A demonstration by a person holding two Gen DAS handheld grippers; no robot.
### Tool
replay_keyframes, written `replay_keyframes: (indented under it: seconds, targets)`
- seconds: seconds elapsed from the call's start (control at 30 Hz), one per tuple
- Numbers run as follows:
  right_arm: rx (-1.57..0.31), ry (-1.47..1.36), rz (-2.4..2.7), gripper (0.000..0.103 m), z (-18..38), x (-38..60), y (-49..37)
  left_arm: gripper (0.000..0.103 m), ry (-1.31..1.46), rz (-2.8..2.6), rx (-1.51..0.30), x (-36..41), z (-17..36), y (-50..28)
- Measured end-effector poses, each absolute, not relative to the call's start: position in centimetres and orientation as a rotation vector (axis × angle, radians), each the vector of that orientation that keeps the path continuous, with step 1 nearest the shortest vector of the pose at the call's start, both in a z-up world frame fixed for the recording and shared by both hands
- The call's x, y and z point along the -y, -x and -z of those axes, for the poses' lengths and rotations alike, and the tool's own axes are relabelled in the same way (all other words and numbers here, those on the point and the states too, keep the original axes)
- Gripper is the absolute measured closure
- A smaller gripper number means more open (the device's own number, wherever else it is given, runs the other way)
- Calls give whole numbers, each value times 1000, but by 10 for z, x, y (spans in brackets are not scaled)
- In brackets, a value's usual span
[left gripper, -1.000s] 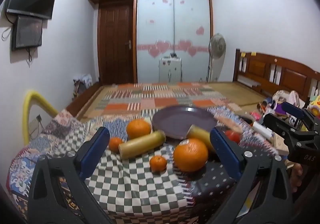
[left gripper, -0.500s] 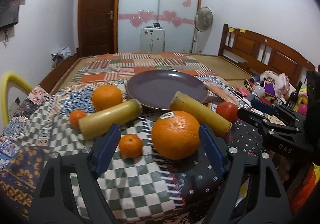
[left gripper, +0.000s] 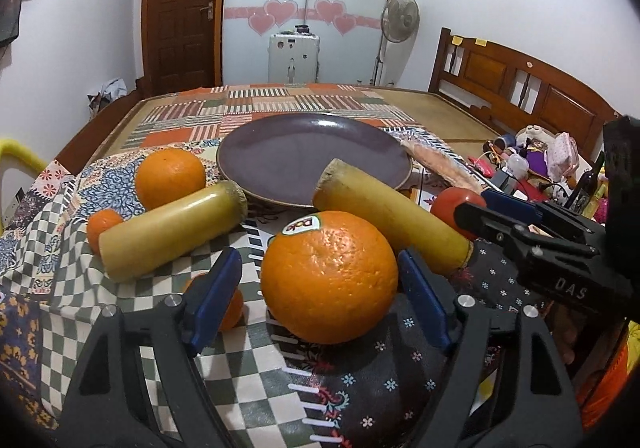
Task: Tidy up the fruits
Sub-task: 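Grasp the large Dole orange with the left tool while the right tool grasps the red tomato, then carry the orange and tomato onto the purple plate and open both tools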
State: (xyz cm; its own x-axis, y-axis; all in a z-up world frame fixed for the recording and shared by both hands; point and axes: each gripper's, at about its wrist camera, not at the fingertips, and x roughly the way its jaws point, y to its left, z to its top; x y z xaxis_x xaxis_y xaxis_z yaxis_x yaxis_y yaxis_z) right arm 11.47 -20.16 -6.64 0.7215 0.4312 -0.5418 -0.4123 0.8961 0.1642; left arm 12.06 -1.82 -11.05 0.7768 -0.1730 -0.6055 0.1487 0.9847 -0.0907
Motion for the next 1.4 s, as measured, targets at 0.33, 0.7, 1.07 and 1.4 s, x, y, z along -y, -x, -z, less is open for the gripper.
replay_keyframes:
  seconds: [0.33,0.7,1.07,1.4]
  targets:
    - [-663,-99,-494,56,73,202,-126,24,55,185,-665,21,116,-128]
    - [-677,-92,-514,60,71,201,-127,33,74,199,-682,24,116,-128]
    - [-644,-78,-505,60,58,204,-122,34,93,166,-680,7,102,-117]
    - [-581,-45,-487,60,34,206,-119,34,76,146,-615,-1,72,-107]
